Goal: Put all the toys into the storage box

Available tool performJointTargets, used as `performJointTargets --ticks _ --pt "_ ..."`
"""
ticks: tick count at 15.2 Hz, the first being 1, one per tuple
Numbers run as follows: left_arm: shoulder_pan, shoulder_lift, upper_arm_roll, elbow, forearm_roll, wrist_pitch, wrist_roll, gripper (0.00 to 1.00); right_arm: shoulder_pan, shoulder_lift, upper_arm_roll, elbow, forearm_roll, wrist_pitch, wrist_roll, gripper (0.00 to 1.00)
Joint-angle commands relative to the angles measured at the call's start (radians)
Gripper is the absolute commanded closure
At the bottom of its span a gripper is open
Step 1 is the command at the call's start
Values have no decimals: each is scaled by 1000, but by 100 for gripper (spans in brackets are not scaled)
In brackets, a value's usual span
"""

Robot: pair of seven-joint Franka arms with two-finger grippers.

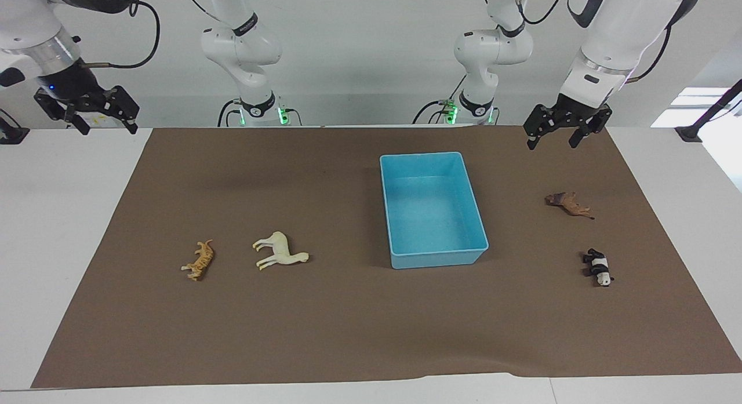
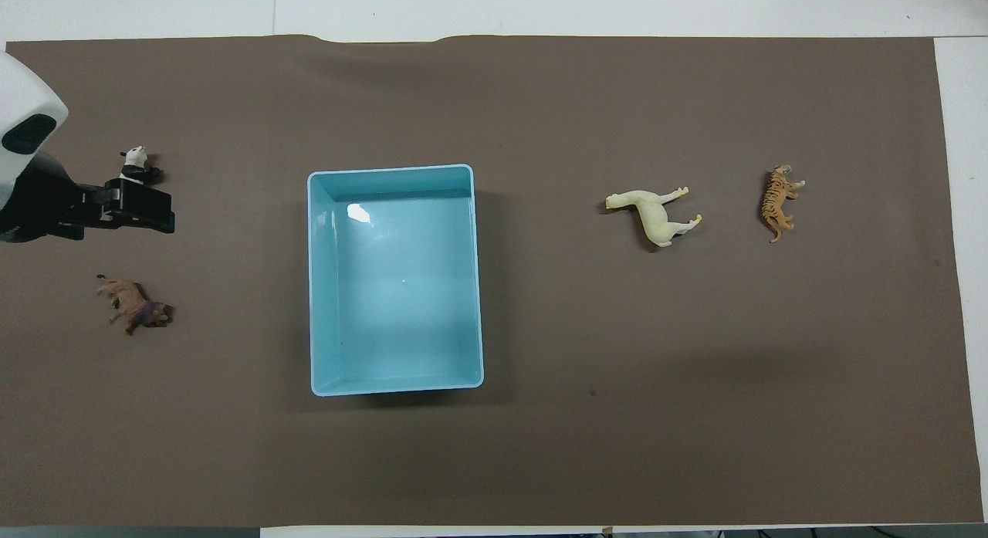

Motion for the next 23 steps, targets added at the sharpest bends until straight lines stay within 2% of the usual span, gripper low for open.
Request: performJointTargets --ticks 1,9,13,15,17,19,21,23 --pt "11 -18 -6 -5 48 -15 6 0 -19 -9 16 -7 9 -6 -2 0" --pt "13 -25 -3 -26 39 14 5 0 -8 -14 16 -10 4 -9 -1 0" --pt "42 -94 3 -187 39 126 8 0 -8 -14 16 -10 4 -9 -10 0" --pt "69 -135 3 -303 39 279 43 0 4 -15 17 -18 3 -12 1 0" --pt "97 -146 3 -379 39 371 71 0 102 -18 17 -42 -7 -4 37 0" --pt "144 -146 3 -422 39 394 74 0 183 -11 17 -73 -10 10 94 0" --pt "152 -139 4 -484 39 455 34 0 260 -11 17 -187 -10 159 152 0" --pt "186 -134 3 -564 40 558 -103 0 328 20 20 -270 -8 311 217 0"
